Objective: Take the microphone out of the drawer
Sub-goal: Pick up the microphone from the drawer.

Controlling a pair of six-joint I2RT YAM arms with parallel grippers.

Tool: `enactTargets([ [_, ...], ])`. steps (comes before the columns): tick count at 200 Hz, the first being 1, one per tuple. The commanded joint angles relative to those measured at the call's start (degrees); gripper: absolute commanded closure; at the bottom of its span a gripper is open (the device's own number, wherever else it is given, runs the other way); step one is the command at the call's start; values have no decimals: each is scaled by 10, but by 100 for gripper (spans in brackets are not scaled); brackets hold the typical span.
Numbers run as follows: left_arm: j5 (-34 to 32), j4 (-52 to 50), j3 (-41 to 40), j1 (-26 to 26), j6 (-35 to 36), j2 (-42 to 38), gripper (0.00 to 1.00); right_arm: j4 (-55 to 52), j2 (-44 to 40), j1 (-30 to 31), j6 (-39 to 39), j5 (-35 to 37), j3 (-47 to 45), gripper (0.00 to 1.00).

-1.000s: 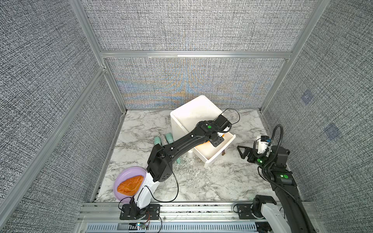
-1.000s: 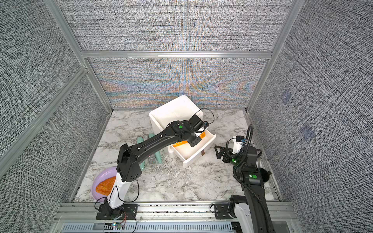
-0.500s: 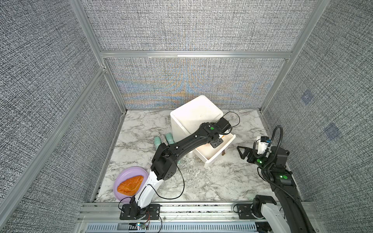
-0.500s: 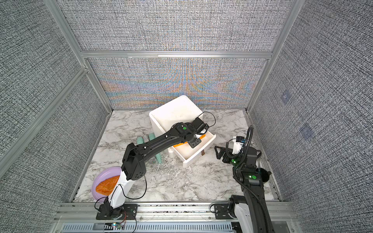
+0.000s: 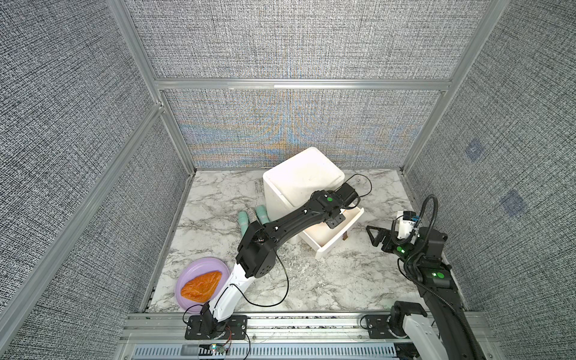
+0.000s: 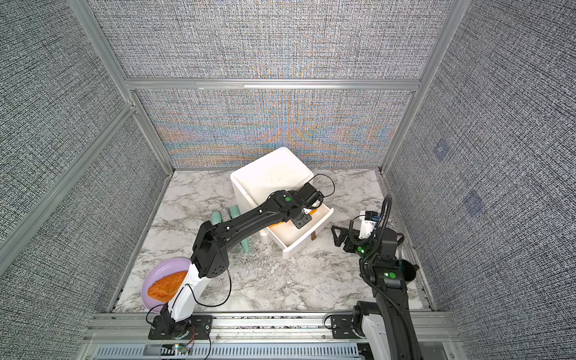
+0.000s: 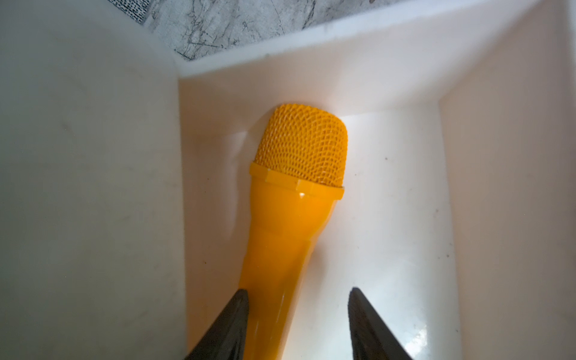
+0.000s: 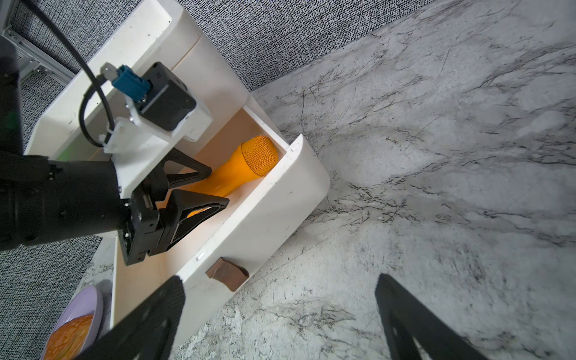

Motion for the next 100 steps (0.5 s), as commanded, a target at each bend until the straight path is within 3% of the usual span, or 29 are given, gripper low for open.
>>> enactTargets([
  [1, 51, -35, -4, 3, 7, 9, 46, 17, 0, 0, 4, -3, 0, 2],
  [21, 71, -46, -5, 3, 5, 6, 48, 15, -2, 0, 3, -4, 1, 2],
  [43, 82, -53, -10, 3, 8, -1, 59, 16, -6, 0, 3, -6, 0, 2],
  [58, 72, -49, -16, 3, 7, -6, 60, 17, -6, 0, 3, -6, -2, 2],
  [78, 49, -40, -25, 3, 3, -11, 49, 18, -8, 0, 3, -9, -2, 2],
  [100, 46, -43, -21, 4, 4, -7, 45, 17, -10, 0, 2, -10, -2, 2],
])
